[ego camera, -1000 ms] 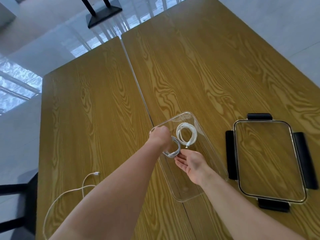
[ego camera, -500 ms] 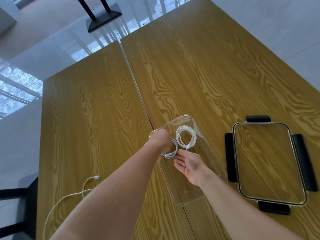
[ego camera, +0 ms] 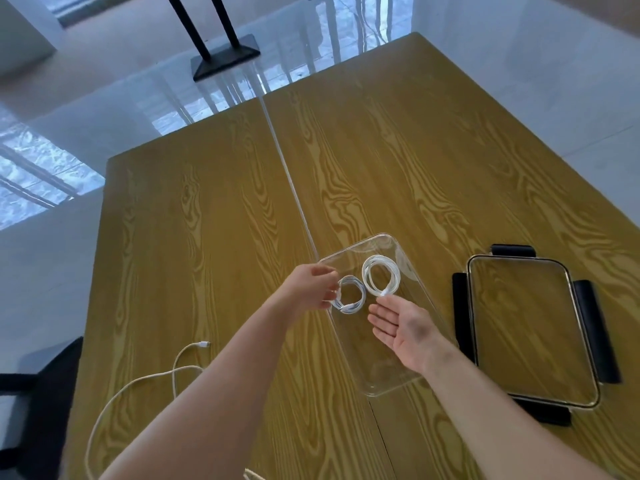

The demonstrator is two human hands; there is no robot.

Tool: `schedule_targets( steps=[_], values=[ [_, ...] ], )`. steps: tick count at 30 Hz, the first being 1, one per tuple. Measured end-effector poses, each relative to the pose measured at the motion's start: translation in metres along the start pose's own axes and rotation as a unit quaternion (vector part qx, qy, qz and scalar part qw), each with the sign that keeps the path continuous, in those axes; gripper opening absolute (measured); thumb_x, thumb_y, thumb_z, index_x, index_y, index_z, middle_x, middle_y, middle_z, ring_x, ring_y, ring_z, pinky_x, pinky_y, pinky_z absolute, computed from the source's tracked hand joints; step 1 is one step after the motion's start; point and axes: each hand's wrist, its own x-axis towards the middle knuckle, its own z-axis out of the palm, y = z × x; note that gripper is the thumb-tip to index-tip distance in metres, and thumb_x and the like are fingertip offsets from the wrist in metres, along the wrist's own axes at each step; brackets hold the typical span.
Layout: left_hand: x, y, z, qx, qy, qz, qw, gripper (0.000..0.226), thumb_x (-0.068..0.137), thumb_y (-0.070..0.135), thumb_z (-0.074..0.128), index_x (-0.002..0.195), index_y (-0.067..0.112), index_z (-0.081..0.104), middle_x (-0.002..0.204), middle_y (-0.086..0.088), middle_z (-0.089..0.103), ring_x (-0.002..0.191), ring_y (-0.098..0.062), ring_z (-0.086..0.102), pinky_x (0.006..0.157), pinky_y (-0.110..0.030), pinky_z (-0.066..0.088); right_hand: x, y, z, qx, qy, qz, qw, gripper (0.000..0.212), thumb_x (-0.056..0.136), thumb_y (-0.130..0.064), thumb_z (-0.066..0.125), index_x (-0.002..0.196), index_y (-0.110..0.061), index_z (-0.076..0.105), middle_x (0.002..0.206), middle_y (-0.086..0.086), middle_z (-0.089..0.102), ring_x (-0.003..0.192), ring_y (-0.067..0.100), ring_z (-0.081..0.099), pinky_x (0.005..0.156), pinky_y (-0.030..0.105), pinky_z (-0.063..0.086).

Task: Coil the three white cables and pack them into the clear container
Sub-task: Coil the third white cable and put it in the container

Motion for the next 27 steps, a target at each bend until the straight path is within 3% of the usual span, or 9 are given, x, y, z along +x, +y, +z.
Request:
schedule_targets(
  steps=[4,11,20,24,27],
  values=[
    [-0.033,-0.021,-0.021,-0.128,0.000,0.004,0.992,0.017,0.099,0.024,0.058,0.104,0.012,0.069,0.093,-0.007,0.073,0.083,-0.020,0.069,0.079,-0.035,0.059,-0.022,0.001,-0.001,-0.019,-0.007,-0.034,0.999,0.042,0.103,-0.025,0.048,0.140,-0.005,0.051,0.134,0.012,0.063,0.118,0.025,0.061,0.105,0.042,0.042],
    [-0.097,-0.089,-0.072,-0.290,0.040,0.005,0.956,0.019,0.099,0.020,0.056,0.107,0.009,0.070,0.100,-0.013,0.076,0.089,-0.025,0.073,0.076,-0.036,0.061,-0.064,0.016,0.017,-0.020,-0.003,-0.071,0.997,0.031,0.101,-0.025,0.053,0.122,-0.005,0.066,0.111,0.012,0.076,0.111,0.030,0.068,0.097,0.042,0.052],
    [-0.179,-0.203,-0.131,-0.371,0.127,0.002,0.920,0.022,0.100,0.018,0.054,0.108,0.006,0.071,0.101,-0.016,0.075,0.091,-0.029,0.071,0.088,-0.043,0.056,-0.094,0.064,0.074,-0.152,-0.028,-0.090,0.984,0.031,0.103,-0.029,0.049,0.114,-0.009,0.070,0.103,0.008,0.079,0.104,0.024,0.072,0.097,0.042,0.050],
    [-0.210,-0.244,-0.151,-0.395,0.174,-0.024,0.902,0.022,0.101,0.014,0.051,0.104,0.005,0.071,0.094,-0.015,0.075,0.084,-0.027,0.071,0.078,-0.040,0.059,-0.096,0.095,0.100,-0.178,-0.050,-0.076,0.980,0.033,0.105,-0.028,0.046,0.116,-0.007,0.068,0.103,0.010,0.079,0.106,0.027,0.071,0.094,0.041,0.052],
    [-0.227,-0.273,-0.161,-0.384,0.202,-0.036,0.900,0.022,0.101,0.015,0.052,0.104,0.006,0.071,0.095,-0.014,0.076,0.087,-0.028,0.070,0.082,-0.043,0.057,-0.097,0.116,0.115,-0.196,-0.061,-0.064,0.977,0.032,0.105,-0.028,0.047,0.115,-0.005,0.067,0.103,0.012,0.079,0.105,0.029,0.071,0.088,0.040,0.054]
  ],
)
